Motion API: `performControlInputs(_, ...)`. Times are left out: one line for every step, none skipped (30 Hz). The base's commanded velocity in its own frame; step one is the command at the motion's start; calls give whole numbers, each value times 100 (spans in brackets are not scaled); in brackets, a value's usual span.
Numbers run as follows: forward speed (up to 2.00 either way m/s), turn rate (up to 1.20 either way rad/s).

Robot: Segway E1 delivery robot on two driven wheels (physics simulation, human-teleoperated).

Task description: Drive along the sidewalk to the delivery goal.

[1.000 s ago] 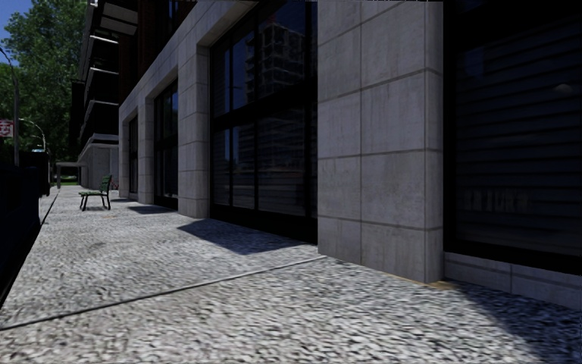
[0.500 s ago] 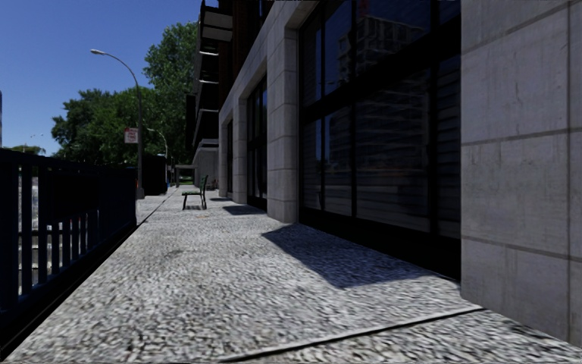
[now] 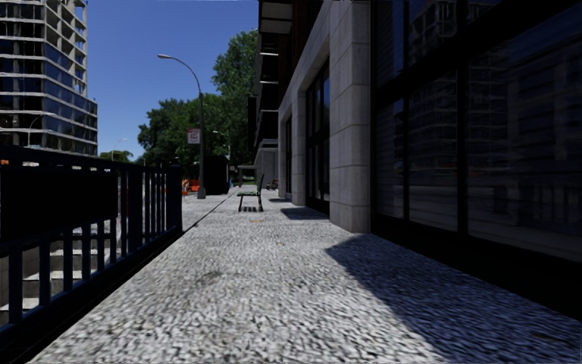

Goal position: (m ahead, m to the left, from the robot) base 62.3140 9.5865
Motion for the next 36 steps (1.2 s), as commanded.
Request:
performControlInputs(200, 25)
performControlInputs(200, 12)
performControlInputs(200, 12)
performControlInputs(200, 5)
performControlInputs(200, 2)
performControlInputs(200, 1)
performControlInputs(200, 1)
performControlInputs(200, 1)
performControlInputs(200, 1)
performControlInputs(200, 1)
performControlInputs(200, 1)
performControlInputs(200, 1)
performControlInputs(200, 1)
performControlInputs(200, 1)
performControlInputs(200, 1)
performControlInputs(200, 1)
performControlInputs(200, 13)
performControlInputs(200, 25)
performControlInputs(200, 32)
performControlInputs(200, 32)
performControlInputs(200, 36)
performControlInputs(200, 41)
performControlInputs(200, 44)
performControlInputs(200, 44)
performControlInputs(200, 46)
performControlInputs(200, 46)
performControlInputs(200, 47)
performControlInputs(200, 47)
performControlInputs(200, 47)
performControlInputs(200, 47)
performControlInputs(200, 47)
performControlInputs(200, 47)
performControlInputs(200, 47)
performControlInputs(200, 47)
performControlInputs(200, 47)
performControlInputs(200, 47)
